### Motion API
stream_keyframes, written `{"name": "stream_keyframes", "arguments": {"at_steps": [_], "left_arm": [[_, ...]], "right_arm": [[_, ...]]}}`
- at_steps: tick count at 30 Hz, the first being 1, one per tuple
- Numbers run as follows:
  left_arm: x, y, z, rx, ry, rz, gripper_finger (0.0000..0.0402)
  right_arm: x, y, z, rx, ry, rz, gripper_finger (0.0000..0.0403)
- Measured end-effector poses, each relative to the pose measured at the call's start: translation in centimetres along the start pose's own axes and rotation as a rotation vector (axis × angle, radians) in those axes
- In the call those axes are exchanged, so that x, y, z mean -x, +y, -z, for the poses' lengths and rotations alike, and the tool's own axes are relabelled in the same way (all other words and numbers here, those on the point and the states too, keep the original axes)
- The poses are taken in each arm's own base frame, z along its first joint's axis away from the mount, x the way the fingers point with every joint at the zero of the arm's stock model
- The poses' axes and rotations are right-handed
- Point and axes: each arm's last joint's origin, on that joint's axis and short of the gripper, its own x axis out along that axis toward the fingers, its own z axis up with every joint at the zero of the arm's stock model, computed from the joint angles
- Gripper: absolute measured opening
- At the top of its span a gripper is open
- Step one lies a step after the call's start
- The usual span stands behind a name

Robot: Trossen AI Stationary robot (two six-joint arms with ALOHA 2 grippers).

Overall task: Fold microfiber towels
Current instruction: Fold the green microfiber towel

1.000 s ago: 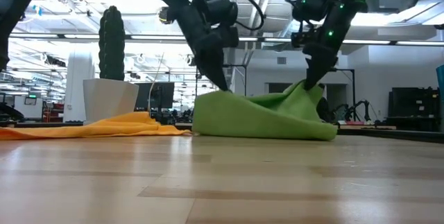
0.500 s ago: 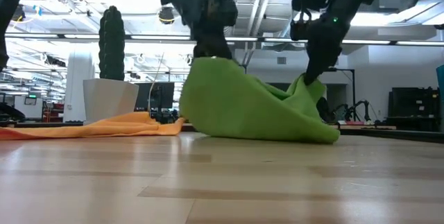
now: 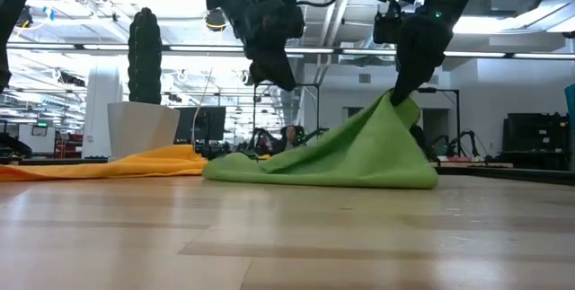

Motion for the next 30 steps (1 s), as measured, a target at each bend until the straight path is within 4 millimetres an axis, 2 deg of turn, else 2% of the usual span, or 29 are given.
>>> {"name": "stream_keyframes", "arguments": {"at_steps": [5,9,14,19,25,30], "left_arm": [[-0.7,-0.4,0.5,0.031,0.059,0.003,0.0103],[-1.7,-3.0,0.9,-0.056,0.115,0.024,0.0110],[-4.5,-5.3,2.8,-0.216,0.120,-0.030,0.0127],[-6.7,-5.1,4.6,-0.275,0.066,-0.185,0.0146],[-7.6,-4.3,6.3,-0.245,0.082,-0.172,0.0159],[-8.3,-4.6,7.3,-0.271,0.089,-0.177,0.0160]], "right_arm": [[0.0,0.0,0.0,-0.017,-0.001,0.002,0.0021],[0.0,0.0,0.0,-0.017,0.001,0.002,0.0018],[0.0,0.0,0.0,-0.013,0.001,0.003,0.0017],[0.0,-0.1,0.0,-0.009,0.001,0.004,0.0026],[0.0,-0.1,0.0,0.007,0.001,0.005,0.0014],[0.0,-0.5,0.0,-0.007,0.001,0.012,0.0026]]}}
